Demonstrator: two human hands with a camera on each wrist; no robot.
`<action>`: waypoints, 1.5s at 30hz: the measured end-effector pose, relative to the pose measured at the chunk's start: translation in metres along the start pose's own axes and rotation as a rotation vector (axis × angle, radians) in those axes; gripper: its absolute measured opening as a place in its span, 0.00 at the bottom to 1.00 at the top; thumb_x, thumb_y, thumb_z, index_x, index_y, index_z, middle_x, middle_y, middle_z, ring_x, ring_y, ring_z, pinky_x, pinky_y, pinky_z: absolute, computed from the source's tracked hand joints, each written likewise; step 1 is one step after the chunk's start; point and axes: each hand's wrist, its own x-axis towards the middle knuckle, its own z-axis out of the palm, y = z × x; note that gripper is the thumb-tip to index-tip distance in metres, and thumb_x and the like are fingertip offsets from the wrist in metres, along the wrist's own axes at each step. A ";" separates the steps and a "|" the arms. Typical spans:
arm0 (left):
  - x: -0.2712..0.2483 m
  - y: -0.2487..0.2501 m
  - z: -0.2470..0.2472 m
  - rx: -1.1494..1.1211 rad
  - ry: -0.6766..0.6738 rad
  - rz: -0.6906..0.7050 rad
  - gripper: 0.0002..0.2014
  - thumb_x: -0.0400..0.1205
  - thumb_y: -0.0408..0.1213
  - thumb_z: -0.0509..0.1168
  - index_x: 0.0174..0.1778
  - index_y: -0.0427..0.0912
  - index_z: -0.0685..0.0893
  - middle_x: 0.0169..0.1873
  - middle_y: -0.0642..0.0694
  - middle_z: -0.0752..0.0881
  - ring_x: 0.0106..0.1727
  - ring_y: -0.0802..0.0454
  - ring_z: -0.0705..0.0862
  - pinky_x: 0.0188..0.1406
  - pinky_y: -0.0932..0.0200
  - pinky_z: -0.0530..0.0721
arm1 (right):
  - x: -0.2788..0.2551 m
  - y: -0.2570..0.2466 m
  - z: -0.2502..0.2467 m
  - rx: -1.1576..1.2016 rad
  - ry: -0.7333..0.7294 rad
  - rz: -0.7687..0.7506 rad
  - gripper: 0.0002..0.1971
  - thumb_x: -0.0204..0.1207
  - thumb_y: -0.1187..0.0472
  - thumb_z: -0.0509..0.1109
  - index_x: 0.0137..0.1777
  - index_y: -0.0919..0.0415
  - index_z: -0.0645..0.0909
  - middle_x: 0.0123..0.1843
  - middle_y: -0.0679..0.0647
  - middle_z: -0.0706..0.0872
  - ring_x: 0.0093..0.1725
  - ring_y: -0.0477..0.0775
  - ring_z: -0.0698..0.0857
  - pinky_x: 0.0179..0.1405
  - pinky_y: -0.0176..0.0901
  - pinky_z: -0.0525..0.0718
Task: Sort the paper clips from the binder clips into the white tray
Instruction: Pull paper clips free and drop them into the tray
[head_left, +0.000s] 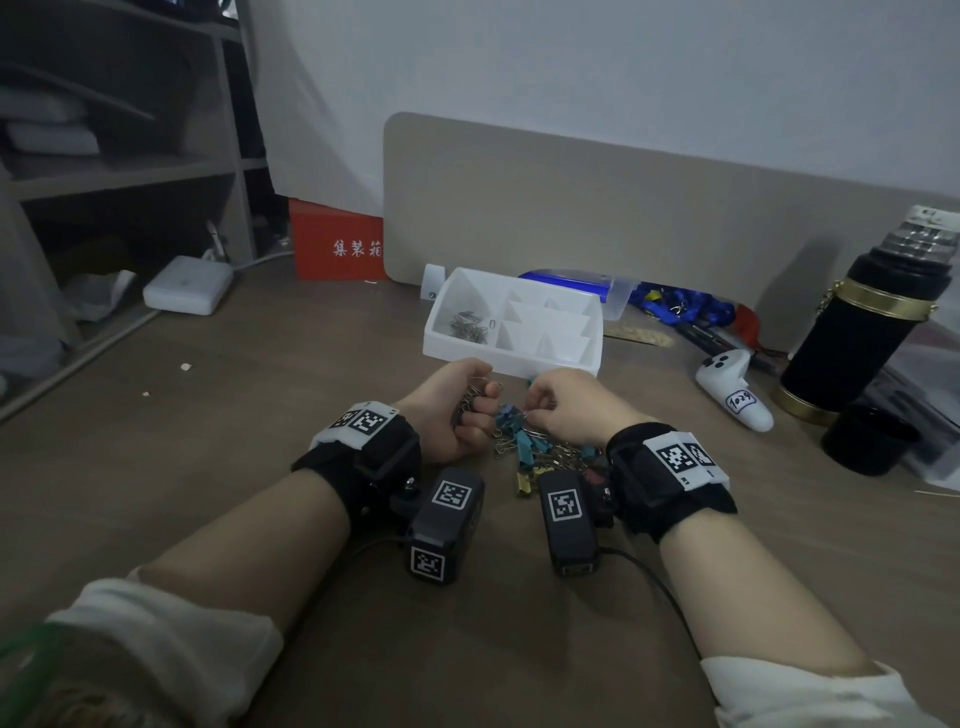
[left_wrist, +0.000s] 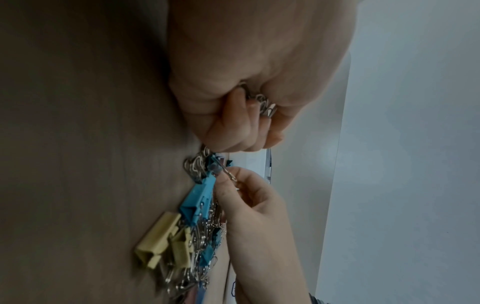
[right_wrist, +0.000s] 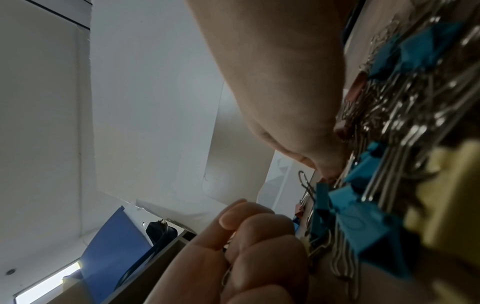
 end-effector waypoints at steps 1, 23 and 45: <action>0.000 0.000 0.000 0.001 0.000 0.000 0.19 0.84 0.45 0.53 0.27 0.45 0.68 0.18 0.53 0.61 0.13 0.59 0.57 0.09 0.73 0.53 | 0.002 -0.001 0.001 -0.015 -0.005 0.003 0.04 0.78 0.58 0.71 0.50 0.56 0.84 0.50 0.53 0.85 0.50 0.54 0.83 0.53 0.48 0.84; 0.000 0.000 0.002 0.019 -0.006 0.001 0.18 0.85 0.44 0.52 0.28 0.45 0.68 0.16 0.53 0.62 0.13 0.59 0.57 0.08 0.73 0.53 | -0.009 -0.015 -0.016 -0.015 -0.152 0.069 0.16 0.68 0.54 0.81 0.56 0.53 0.84 0.49 0.49 0.86 0.48 0.50 0.84 0.47 0.43 0.81; 0.001 0.000 0.001 0.013 -0.016 -0.002 0.18 0.84 0.43 0.52 0.27 0.45 0.68 0.17 0.53 0.61 0.13 0.59 0.57 0.08 0.73 0.53 | -0.008 -0.024 -0.010 0.055 0.039 0.032 0.05 0.77 0.65 0.67 0.46 0.66 0.84 0.37 0.56 0.82 0.34 0.53 0.78 0.29 0.41 0.73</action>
